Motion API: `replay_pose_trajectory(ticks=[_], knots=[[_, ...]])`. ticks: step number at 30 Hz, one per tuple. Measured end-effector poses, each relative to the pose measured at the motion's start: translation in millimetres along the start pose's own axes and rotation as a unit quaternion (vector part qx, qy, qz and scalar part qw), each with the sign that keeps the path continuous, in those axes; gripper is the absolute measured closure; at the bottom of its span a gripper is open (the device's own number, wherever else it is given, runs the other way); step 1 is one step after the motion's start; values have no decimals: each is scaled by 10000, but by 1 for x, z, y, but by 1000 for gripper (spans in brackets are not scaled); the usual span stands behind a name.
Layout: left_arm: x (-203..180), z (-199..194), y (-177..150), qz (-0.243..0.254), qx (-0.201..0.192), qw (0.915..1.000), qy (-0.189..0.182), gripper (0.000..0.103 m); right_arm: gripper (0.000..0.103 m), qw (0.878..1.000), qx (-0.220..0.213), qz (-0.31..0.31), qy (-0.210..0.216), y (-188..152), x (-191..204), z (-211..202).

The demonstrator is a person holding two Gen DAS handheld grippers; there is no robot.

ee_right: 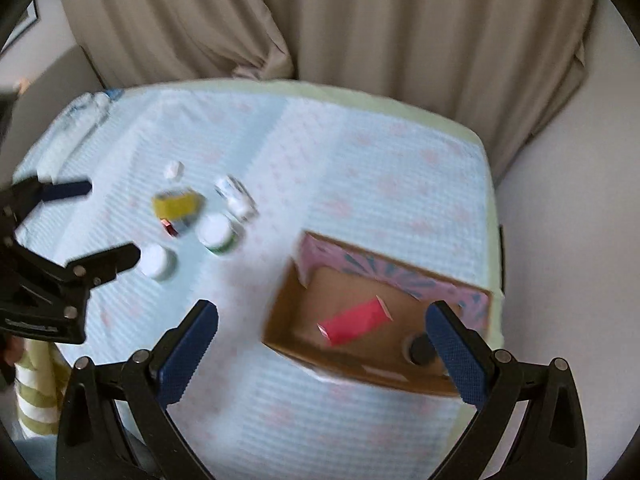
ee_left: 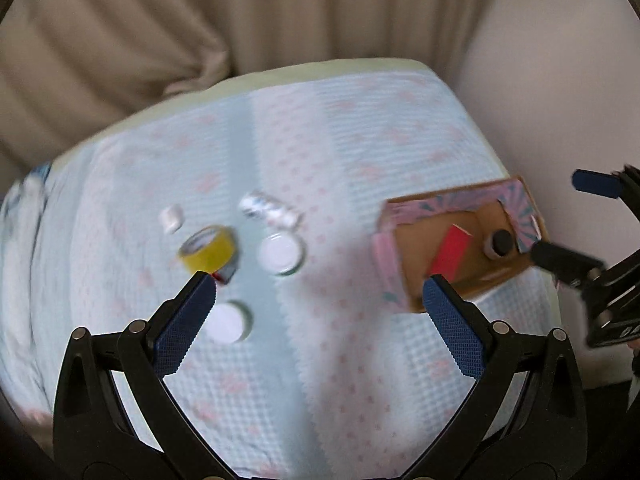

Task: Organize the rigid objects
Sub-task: 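Withdraw both open tools from the pink box back over the bed, then grasp the yellow tape roll with left tool while right tool grasps the white bottle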

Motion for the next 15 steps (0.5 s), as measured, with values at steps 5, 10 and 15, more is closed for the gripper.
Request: replay_pose_trajectory(ticks=[5,10,15], knots=[[73,11,-16,-685,148,9974,165,0,0,9998,-72,-106,179,32,39,14],[123,34,-26,-1185,307,9923,191,0,0,9988,42,-257,416,58,70,46],[151,79,-26,-1364,528,9889,264,0,0,9974,181,-317,618,78,87,88]])
Point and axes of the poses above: each gripper's, at about its wrist camera, not at the fingertips, and z roughly the way its jaws point, x to its left, y to its top, the point moved 9 cm from there along z, roughly the way its jaws point, and after that the axes turned 3 degrees about y, right-handed, at the moved point
